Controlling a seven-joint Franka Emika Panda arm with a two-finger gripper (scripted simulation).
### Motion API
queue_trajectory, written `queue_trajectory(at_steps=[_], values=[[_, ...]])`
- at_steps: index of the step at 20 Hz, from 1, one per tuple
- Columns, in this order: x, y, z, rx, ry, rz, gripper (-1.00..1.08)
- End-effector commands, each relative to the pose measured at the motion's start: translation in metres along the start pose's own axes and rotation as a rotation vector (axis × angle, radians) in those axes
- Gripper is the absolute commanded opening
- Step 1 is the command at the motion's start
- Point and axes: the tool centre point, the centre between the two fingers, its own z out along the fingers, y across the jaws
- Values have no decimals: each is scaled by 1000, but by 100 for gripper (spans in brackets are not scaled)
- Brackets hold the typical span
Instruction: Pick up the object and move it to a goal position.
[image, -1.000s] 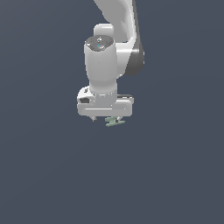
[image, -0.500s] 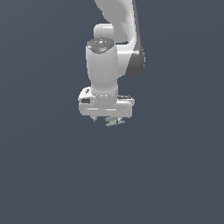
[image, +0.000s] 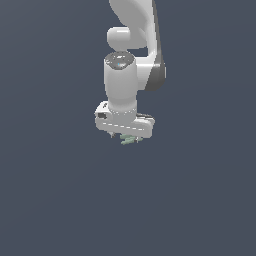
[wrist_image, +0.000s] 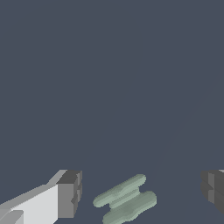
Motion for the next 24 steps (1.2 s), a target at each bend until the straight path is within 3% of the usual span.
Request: queue_trajectory(at_steps=[1, 24], values=[[-6, -1, 7, -1, -6, 58, 100], [-74, -5, 72, -36, -49, 652, 100]])
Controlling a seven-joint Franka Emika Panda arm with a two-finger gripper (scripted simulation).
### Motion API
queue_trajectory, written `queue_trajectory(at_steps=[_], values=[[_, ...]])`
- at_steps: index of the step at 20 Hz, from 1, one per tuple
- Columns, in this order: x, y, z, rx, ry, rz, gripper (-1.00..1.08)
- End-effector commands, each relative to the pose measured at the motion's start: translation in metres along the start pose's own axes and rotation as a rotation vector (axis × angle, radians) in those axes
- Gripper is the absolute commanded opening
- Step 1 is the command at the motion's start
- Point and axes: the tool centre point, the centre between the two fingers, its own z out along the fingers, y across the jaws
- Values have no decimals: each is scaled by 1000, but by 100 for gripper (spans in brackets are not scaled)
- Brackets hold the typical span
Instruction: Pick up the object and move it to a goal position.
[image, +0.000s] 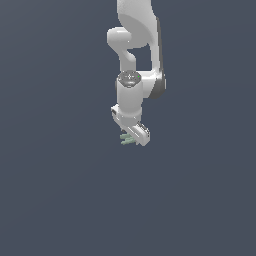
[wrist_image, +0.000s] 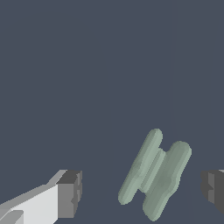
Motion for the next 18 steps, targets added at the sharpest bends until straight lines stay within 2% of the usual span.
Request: queue_trajectory(at_steps=[1, 10, 18], values=[[-6, 5, 7, -5, -2, 67, 100], [-26, 22, 28, -26, -4, 293, 100], [-36, 33, 39, -39, -2, 420, 100]])
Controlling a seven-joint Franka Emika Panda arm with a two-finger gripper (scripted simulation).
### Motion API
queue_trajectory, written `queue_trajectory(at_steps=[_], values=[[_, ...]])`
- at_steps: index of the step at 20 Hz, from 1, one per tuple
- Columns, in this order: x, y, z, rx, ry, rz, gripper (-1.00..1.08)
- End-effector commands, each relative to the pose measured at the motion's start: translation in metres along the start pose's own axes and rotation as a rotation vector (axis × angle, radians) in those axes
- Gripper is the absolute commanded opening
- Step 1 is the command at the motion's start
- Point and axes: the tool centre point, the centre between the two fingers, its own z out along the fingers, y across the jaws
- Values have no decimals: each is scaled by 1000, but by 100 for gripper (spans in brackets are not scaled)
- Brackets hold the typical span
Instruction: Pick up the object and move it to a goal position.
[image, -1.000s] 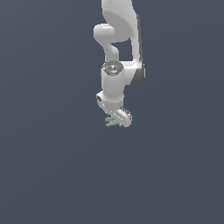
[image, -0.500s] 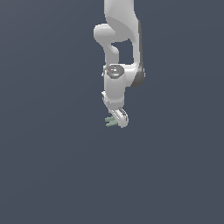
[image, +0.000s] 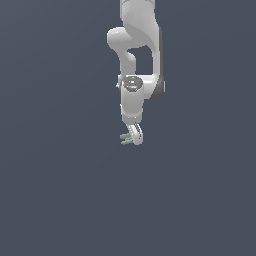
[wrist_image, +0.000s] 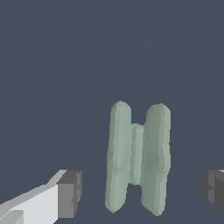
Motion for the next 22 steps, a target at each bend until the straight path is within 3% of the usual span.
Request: queue_trajectory(at_steps=[1, 12, 22], values=[[-1, 3, 3, -2, 1, 31, 100], [-3, 7, 8, -5, 2, 59, 100], [-3, 8, 46, -6, 2, 64, 100]])
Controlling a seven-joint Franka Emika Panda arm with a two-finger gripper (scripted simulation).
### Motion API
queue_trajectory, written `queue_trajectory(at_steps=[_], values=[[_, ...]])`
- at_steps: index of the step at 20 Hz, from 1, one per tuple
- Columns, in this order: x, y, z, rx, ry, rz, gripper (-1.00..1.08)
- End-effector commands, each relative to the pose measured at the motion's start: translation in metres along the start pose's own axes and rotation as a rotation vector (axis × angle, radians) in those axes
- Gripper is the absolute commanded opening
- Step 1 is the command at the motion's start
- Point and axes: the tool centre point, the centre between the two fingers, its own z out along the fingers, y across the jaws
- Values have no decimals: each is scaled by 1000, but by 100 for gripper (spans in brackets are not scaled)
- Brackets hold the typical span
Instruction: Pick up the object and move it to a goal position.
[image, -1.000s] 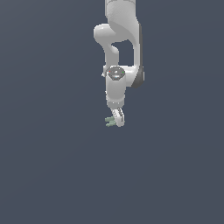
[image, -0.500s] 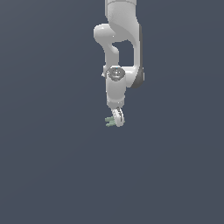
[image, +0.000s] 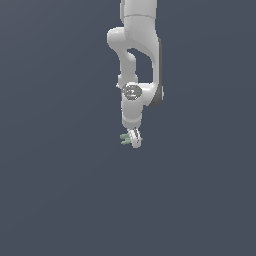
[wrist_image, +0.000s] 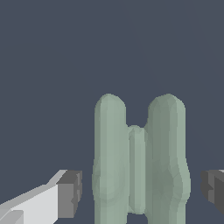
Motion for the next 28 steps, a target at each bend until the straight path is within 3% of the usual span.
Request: queue_trajectory(at_steps=[1, 6, 7, 20, 28], values=[[0, 0, 9, 0, 0, 1, 100], [0, 0, 16, 1, 0, 1, 100], [0, 0, 16, 1, 0, 1, -100], [1, -1, 12, 3, 0, 1, -100], [19, -2, -18, 2, 0, 2, -100]])
